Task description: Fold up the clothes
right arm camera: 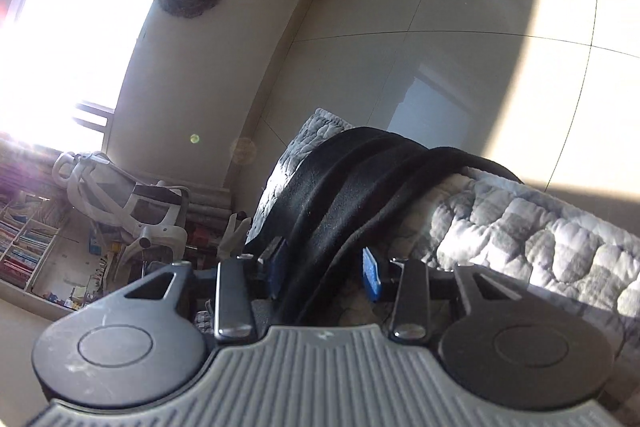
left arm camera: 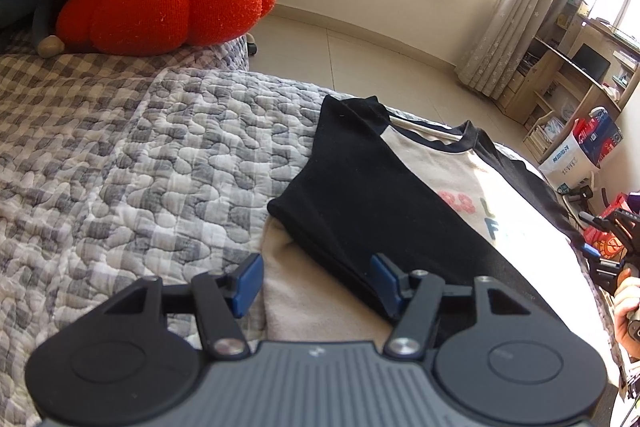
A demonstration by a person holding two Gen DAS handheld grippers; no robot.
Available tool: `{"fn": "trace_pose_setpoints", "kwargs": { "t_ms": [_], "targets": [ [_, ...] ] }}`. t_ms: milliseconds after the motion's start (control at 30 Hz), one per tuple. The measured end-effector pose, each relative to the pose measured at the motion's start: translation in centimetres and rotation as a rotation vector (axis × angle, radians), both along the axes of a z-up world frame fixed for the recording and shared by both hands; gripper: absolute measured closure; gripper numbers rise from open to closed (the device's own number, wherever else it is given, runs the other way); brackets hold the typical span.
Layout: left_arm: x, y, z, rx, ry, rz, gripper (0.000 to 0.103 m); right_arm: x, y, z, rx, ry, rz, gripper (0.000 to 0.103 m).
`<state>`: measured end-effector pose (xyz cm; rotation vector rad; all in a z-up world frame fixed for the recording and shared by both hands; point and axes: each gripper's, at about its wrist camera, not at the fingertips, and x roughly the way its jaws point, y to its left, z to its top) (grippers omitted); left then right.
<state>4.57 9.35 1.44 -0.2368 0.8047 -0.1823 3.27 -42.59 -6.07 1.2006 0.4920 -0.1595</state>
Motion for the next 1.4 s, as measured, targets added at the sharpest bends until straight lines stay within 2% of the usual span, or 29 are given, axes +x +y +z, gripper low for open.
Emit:
{"fn": "trace_pose_setpoints", "kwargs": {
  "t_ms": [133, 200, 267, 333, 500, 600, 667, 700, 800, 900, 933, 1000, 1067, 1100, 1200, 1233, 1267, 1333, 1400],
  "targets": [
    [0.1, 0.2, -0.1, -0.002, 0.001, 0.009, 0.042, 0.4, -1.2, -1.2, 0.041, -0.040, -0.036, 0.063],
    [0.1, 0.2, 0.0, -0.002, -0.003, 0.011, 0.042, 0.3, -1.6, -1.6, 0.059, -0.037, -0.056, 0.067],
    [0.1, 0.2, 0.0, -0.001, -0.006, 0.011, 0.042, 0.2, -1.9, -1.6, 0.050, -0.024, -0.079, 0.081],
    [0.1, 0.2, 0.0, 0.000, -0.006, 0.010, 0.042, 0.4, -2.1, -1.6, 0.036, -0.015, -0.102, 0.088],
    [0.1, 0.2, 0.0, 0.005, -0.004, 0.012, 0.042, 0.7, -3.6, -3.0, 0.105, -0.036, -0.166, 0.088],
    [0.1, 0.3, 0.1, 0.001, -0.011, 0.017, 0.042, 0.5, -3.8, -2.0, 0.050, -0.080, -0.196, 0.089],
    [0.1, 0.5, 0.2, -0.003, -0.017, 0.026, 0.042, 0.6, -2.5, 0.8, -0.093, -0.196, -0.155, 0.091],
    [0.1, 0.6, 0.2, -0.009, -0.019, 0.031, 0.042, 0.7, -1.0, 2.9, -0.214, -0.273, -0.098, 0.091],
    [0.2, 1.2, 0.4, -0.049, -0.020, 0.049, 0.042, 0.6, 7.1, 9.3, -0.737, -0.467, 0.213, 0.092],
    [0.3, 2.1, 0.4, -0.113, -0.011, 0.073, 0.042, -2.7, 18.6, 8.4, -1.372, -0.536, 0.646, 0.094],
    [0.3, 2.5, 0.4, -0.137, -0.008, 0.084, 0.042, -3.7, 21.9, 7.8, -1.546, -0.538, 0.794, 0.094],
    [0.3, 3.2, 0.4, -0.178, -0.004, 0.105, 0.042, -4.5, 25.0, 4.4, -1.616, -0.447, 1.070, 0.094],
    [0.3, 3.8, 0.4, -0.206, -0.002, 0.125, 0.042, -5.6, 26.3, 2.4, -1.679, -0.407, 1.197, 0.095],
    [0.2, 4.1, 0.5, -0.217, -0.002, 0.134, 0.042, -6.2, 26.2, 2.3, -1.698, -0.410, 1.197, 0.095],
    [0.1, 4.5, 0.7, -0.239, -0.008, 0.148, 0.042, -5.8, 24.7, 3.5, -1.591, -0.358, 1.215, 0.091],
    [0.1, 4.6, 0.8, -0.243, -0.010, 0.147, 0.042, -5.6, 24.1, 3.8, -1.552, -0.348, 1.209, 0.084],
    [0.1, 4.6, 0.8, -0.245, -0.011, 0.147, 0.042, -5.6, 23.7, 3.9, -1.535, -0.344, 1.187, 0.067],
    [0.2, 4.5, 0.9, -0.251, -0.008, 0.145, 0.042, -6.1, 22.8, 4.3, -1.510, -0.365, 1.128, 0.050],
    [0.2, 4.4, 0.9, -0.258, -0.003, 0.140, 0.042, -6.2, 22.2, 5.5, -1.421, -0.418, 1.079, 0.046]
  ]
}}
